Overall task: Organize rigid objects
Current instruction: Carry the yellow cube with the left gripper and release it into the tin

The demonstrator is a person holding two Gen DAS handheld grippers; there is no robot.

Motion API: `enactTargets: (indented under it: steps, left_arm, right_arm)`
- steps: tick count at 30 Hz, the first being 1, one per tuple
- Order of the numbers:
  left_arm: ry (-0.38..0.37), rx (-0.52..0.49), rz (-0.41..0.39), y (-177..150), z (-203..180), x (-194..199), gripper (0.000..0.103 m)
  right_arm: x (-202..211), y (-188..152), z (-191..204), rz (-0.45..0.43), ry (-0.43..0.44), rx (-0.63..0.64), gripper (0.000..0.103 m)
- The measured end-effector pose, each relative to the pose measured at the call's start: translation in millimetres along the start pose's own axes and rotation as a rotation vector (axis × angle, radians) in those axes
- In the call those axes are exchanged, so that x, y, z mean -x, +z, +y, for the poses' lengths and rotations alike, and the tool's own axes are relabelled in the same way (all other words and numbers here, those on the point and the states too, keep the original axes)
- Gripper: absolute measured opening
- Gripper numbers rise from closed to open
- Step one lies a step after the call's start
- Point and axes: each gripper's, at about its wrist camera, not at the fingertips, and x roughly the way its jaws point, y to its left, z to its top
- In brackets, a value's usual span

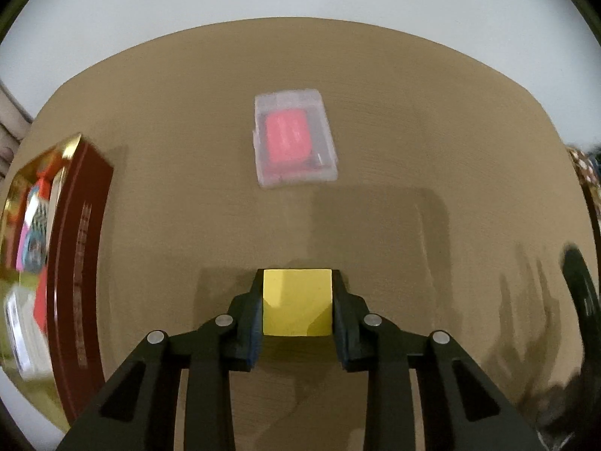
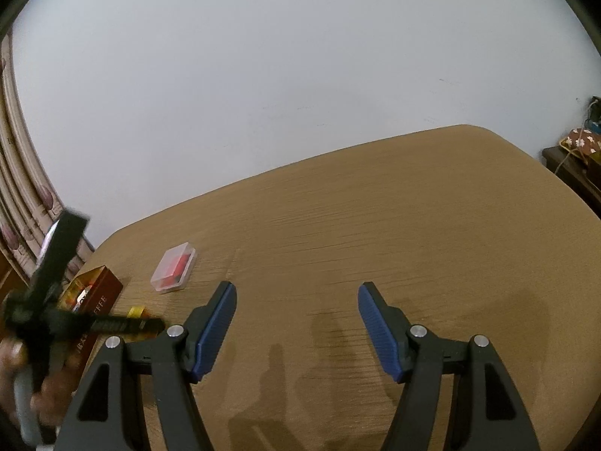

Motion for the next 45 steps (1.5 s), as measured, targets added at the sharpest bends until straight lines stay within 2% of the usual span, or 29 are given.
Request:
enactTargets:
  steps: [4, 7, 12, 16, 18, 19, 21, 24, 37, 41, 45]
  left_arm:
    - [-0.037, -0.010, -0.002, -23.6, 17.3, 28.0, 0.027]
    - [-0.041, -0.001, -0.019, -30.0, 51.8, 62.8, 0.027]
    - [0.013, 0.112, -0.020, -35.8, 147.2, 110.7, 0.027]
    - [0.068, 0.161, 0.007, -33.8, 204.6, 116.4, 0.027]
    - [0.067, 0.165, 0.021, -35.0, 208.7, 111.0, 0.027]
    - [0.064, 0.151, 0.025, -49.4, 209.0, 105.4, 0.027]
    - [0.061, 0.147, 0.040, -46.3, 206.5, 91.8, 0.027]
    - [-0.008, 0.151, 0.063, -46.8, 211.1, 80.8, 0.027]
    - [-0.154, 0.178, 0.174, -58.7, 209.1, 29.3, 0.027]
    - [-0.123, 0.134, 0.132, -55.8, 206.2, 25.5, 0.027]
    - [-0.129, 0.079, 0.101, -47.3, 206.4, 22.2, 0.027]
  right_arm:
    - [-4.8, -0.2, 2.1, 0.012, -0.009, -0.003, 0.069]
    - [-10.3, -0.9, 3.9, 0.026, -0.021, -0.006, 0.069]
    - [-23.2, 1.0, 10.6, 0.051, -0.045, -0.003, 0.069]
    - [-29.1, -3.0, 15.7, 0.064, -0.058, 0.003, 0.069]
    - [-34.0, -3.8, 18.7, 0.077, -0.068, 0.004, 0.069]
    - [-35.1, -3.9, 19.7, 0.081, -0.070, 0.005, 0.069]
    - [-37.6, -2.9, 19.2, 0.092, -0.077, 0.006, 0.069]
    - [-42.6, -4.0, 21.2, 0.105, -0.085, 0.009, 0.069]
    - [-50.3, -6.1, 21.2, 0.140, -0.107, 0.016, 0.069]
    - [-54.1, -6.3, 22.6, 0.148, -0.114, 0.018, 0.069]
    - [-56.5, -6.3, 23.7, 0.159, -0.122, 0.022, 0.069]
